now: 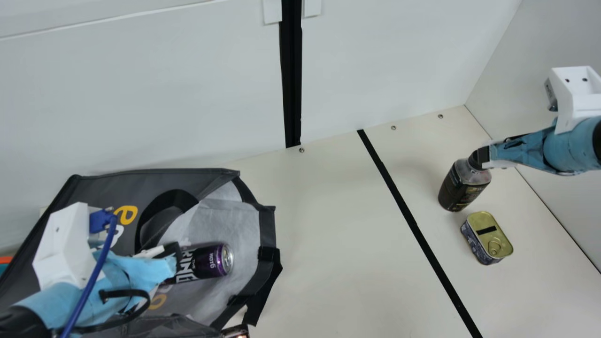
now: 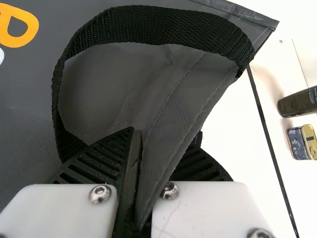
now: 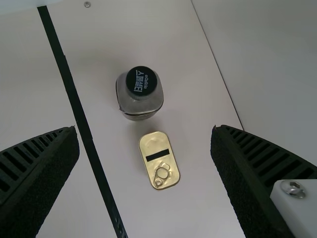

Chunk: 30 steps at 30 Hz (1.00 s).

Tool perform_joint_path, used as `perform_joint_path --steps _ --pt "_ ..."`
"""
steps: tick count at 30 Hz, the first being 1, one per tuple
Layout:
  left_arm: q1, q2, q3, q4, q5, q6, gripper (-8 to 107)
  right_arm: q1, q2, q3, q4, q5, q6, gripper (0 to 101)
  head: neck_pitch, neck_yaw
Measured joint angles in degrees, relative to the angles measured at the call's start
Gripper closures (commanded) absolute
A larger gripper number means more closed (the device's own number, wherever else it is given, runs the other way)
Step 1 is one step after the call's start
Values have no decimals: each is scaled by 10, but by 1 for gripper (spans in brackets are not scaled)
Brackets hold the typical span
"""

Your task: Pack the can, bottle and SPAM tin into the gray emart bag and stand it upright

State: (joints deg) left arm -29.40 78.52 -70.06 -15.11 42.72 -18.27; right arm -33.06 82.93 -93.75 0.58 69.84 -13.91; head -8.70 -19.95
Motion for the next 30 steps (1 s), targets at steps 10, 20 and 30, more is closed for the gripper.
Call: perform_joint_path --steps 10,20,30 --pt "0 0 0 0 0 0 107 4 63 -28 4 0 -14 6 0 1" --pt "0 0 0 0 0 0 107 11 114 -45 7 0 -22 6 0 1" --pt "0 0 0 0 0 0 107 12 154 -54 16 0 -30 6 0 0"
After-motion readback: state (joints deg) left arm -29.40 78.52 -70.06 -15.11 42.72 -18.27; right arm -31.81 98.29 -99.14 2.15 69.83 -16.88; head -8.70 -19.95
